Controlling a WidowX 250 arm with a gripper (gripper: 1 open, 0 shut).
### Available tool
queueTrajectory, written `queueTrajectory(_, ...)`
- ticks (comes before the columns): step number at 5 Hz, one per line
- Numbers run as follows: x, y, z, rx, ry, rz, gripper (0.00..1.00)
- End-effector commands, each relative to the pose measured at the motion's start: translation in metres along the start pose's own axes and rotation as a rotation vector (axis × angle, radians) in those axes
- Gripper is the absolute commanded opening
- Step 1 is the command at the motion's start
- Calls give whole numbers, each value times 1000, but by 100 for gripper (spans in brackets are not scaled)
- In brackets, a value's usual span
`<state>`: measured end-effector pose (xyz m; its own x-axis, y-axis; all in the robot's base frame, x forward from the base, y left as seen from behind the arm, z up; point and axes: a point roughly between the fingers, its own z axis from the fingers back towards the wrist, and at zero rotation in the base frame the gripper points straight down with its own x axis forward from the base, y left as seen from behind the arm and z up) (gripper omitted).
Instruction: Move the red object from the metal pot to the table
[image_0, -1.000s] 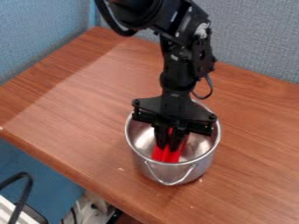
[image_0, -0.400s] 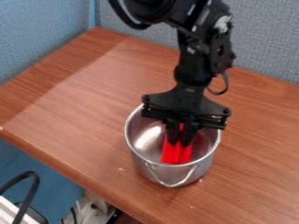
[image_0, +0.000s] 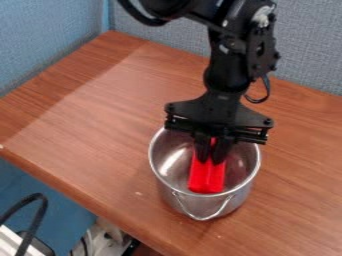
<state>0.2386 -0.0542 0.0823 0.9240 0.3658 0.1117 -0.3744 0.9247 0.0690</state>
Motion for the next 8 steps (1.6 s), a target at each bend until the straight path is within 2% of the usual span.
queueTrajectory(1, 8, 8, 19, -25, -54, -9, 0)
queueTrajectory(2, 17, 18, 27, -39, -56, -12, 0)
queueTrajectory(3, 23, 12, 46, -56, -59, -58, 0)
queueTrajectory(4, 33, 5, 78, -96, -68, -102, 0)
queueTrajectory(5, 39, -14, 77, -119, -64, -115, 0)
queueTrajectory(6, 29, -39, 69, -132, -59, -163, 0)
queueTrajectory(8, 14, -56, 48, -133, -64, -236, 0)
